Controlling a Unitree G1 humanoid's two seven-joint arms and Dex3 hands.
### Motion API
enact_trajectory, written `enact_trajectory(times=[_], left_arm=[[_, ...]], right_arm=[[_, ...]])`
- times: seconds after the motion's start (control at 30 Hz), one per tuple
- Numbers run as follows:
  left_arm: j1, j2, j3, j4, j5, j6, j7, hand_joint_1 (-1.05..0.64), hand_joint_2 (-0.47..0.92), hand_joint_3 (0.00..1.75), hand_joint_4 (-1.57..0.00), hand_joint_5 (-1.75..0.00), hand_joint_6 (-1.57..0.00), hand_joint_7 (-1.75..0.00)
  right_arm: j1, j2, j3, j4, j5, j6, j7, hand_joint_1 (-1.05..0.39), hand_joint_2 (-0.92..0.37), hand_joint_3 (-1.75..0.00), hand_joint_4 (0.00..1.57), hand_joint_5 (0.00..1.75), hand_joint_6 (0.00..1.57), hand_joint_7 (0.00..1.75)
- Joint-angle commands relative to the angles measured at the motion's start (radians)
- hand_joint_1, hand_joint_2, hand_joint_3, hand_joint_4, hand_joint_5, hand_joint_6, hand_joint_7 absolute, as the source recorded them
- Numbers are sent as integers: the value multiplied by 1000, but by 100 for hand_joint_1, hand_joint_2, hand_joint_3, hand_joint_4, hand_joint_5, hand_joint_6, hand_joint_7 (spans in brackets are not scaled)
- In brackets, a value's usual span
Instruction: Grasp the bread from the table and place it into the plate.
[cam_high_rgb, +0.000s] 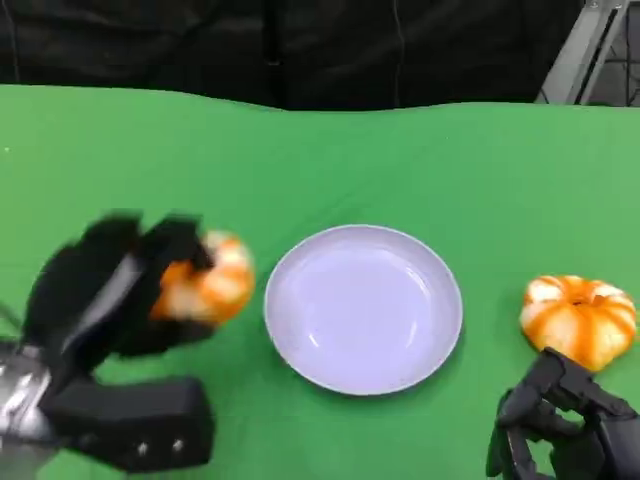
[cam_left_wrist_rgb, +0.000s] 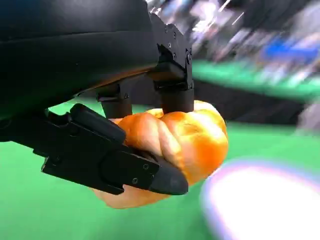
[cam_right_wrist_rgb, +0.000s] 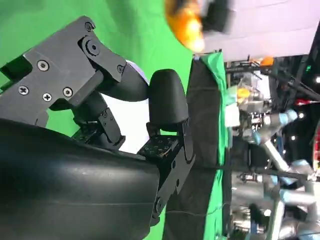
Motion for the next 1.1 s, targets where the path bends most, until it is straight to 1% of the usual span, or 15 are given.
enact_trajectory(times=[0.03,0.1,0.23,0.77,0.8,0.83,0.87,0.9,1.1], left_arm=[[12,6,8,2,2,7,-16,-8,91,36,-63,-175,-55,-175],[12,5,9,2,3,7,-17,-8,90,37,-63,-175,-55,-175],[-22,-18,-5,-24,-10,16,-66,-11,90,38,-62,-175,-55,-175],[-20,-26,5,-27,-5,15,-79,-12,89,42,-62,-175,-54,-175],[-117,-113,-70,62,13,-3,-77,-11,88,42,-62,-175,-55,-175],[-192,-179,-127,133,27,-17,-74,-9,87,42,-63,-175,-56,-175],[-251,-224,-170,194,38,-34,-72,-8,86,42,-63,-175,-57,-175],[-286,-248,-194,235,44,-47,-67,-6,85,42,-64,-175,-58,-175],[-321,-250,-202,291,44,-78,-47,-4,84,42,-65,-175,-58,-175]], right_arm=[[7,-12,-9,-4,11,-1,-1,-13,-47,-134,84,175,77,158],[7,-11,-9,-4,11,-1,0,-13,-47,-134,84,175,77,158],[7,-12,-8,-5,1,-1,-5,-15,-47,-134,84,175,77,159],[7,-13,-8,-5,1,-1,-6,-15,-48,-133,84,175,77,159],[10,-7,-5,-5,-6,-7,-13,-14,-48,-133,84,175,76,159],[12,-2,-3,-6,-11,-11,-18,-14,-48,-133,84,175,76,159],[12,0,-1,-5,-10,-13,-19,-14,-48,-134,84,175,76,158],[11,1,1,-4,-9,-14,-20,-13,-48,-133,84,175,77,158],[11,2,0,-6,-21,-15,-28,-14,-48,-133,84,175,78,157]])
